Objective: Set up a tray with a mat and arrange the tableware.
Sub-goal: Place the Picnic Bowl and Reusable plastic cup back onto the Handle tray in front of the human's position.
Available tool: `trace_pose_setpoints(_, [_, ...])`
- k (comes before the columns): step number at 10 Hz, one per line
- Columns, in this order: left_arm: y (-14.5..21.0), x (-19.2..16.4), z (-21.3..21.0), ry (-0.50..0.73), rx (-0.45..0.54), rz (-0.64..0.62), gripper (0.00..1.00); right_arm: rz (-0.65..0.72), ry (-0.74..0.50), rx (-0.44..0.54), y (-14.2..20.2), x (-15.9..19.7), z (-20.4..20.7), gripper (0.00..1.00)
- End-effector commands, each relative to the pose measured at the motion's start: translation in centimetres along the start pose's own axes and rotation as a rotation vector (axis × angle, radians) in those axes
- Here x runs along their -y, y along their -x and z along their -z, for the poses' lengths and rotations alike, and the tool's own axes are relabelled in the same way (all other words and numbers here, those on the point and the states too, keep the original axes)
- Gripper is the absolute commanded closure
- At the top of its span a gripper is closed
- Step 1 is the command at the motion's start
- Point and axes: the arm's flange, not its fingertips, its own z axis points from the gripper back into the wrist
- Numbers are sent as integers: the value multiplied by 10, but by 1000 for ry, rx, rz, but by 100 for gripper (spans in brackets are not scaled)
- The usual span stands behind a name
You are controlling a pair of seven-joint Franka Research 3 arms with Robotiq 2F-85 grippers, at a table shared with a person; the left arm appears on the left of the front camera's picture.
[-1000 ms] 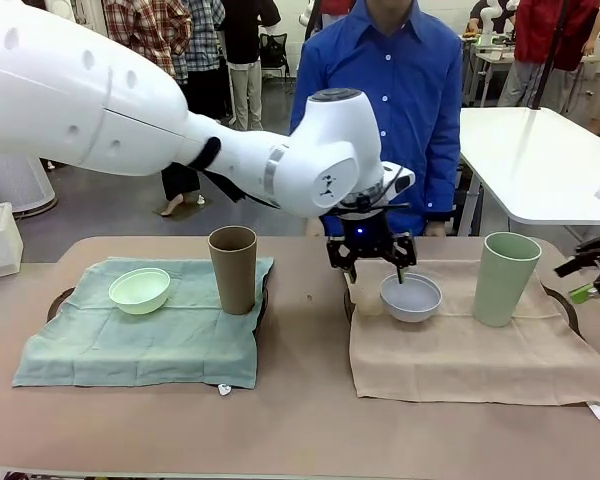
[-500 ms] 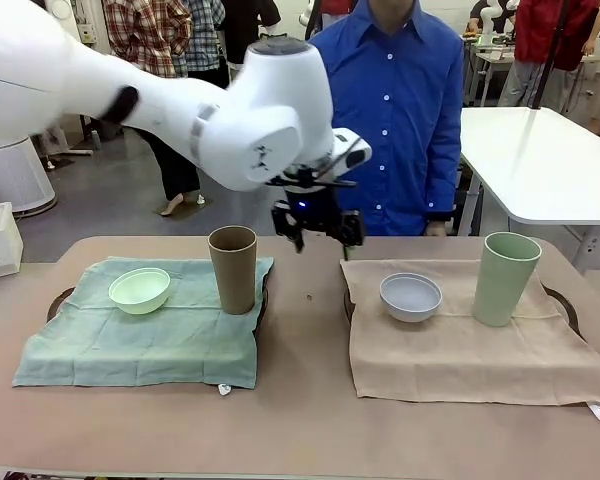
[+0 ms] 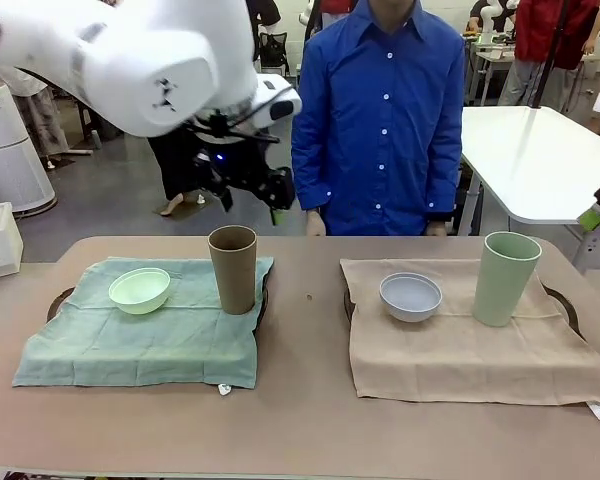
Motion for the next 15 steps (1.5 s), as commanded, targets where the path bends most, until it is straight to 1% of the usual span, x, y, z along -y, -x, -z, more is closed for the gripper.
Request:
trace_pose_setpoints(1, [12, -11, -10, -58, 29, -8, 7, 97, 178, -99, 12, -37, 0, 0])
trace_pose_setpoints(2, [16, -11, -14, -56, 32, -25, 7, 119, 183, -88, 13, -42, -3, 0])
trace_pose_setpoints(3, [4, -9, -13, -18, 12, -13, 7, 41, 101, -27, 3, -20, -9, 0])
trace_pose_setpoints(15, [4, -9, -13, -18, 12, -13, 7, 41, 101, -27, 3, -20, -9, 0])
